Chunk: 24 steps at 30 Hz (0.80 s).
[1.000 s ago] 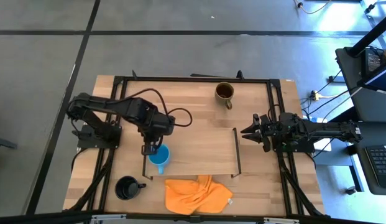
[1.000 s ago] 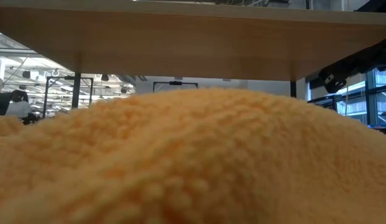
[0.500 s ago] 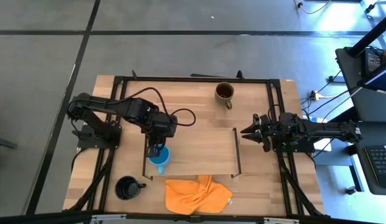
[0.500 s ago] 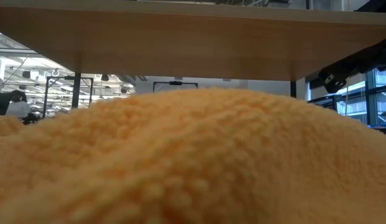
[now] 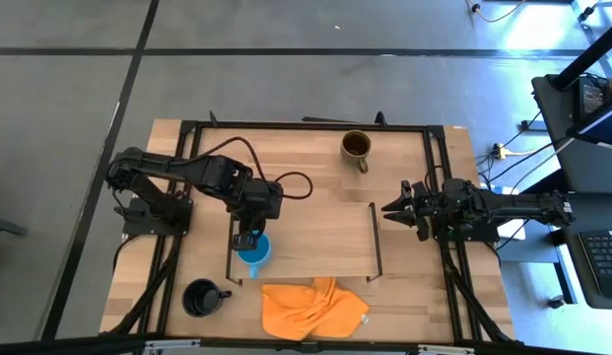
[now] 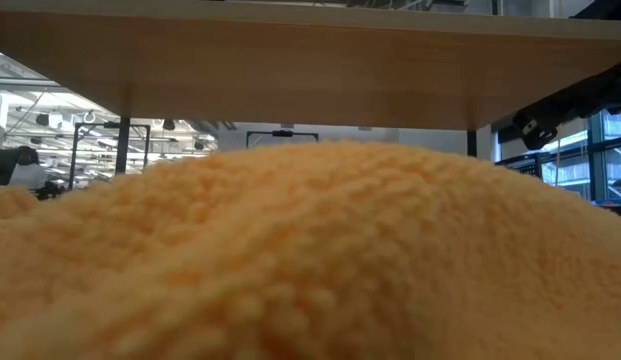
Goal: Stack small to large cups/mugs on shelf
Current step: Put the blue mug on the shelf, then put the dark blue mug on the shelf
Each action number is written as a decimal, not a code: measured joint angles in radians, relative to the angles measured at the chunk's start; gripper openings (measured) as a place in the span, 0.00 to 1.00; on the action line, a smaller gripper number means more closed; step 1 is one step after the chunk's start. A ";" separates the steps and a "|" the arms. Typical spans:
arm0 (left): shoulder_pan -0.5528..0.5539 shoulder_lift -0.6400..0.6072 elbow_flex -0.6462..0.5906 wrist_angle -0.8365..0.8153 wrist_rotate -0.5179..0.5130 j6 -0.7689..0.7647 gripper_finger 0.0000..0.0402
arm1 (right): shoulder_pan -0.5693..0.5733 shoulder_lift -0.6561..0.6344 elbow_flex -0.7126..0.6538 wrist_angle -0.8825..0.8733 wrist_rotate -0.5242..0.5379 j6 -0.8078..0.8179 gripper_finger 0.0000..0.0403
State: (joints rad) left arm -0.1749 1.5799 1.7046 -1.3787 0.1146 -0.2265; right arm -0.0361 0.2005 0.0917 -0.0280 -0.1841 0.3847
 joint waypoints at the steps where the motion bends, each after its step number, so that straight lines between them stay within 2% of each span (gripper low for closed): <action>1: 0.000 0.000 0.000 0.000 -0.002 0.000 0.00 | 0.000 0.000 0.000 0.000 0.000 0.000 0.31; 14: 0.023 0.000 0.000 -0.026 -0.179 -0.005 0.01 | 0.000 0.000 0.000 0.000 0.000 0.000 0.31; 17: 0.023 -0.005 0.000 -0.025 -0.216 -0.007 0.03 | 0.000 0.000 0.000 0.000 0.000 0.000 0.31; 24: 0.040 -0.005 0.000 -0.027 -0.228 -0.026 0.14 | 0.000 0.000 0.000 0.000 0.000 0.000 0.31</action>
State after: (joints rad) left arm -0.1352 1.5745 1.7046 -1.4061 -0.1138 -0.2523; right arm -0.0361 0.2005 0.0917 -0.0280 -0.1843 0.3847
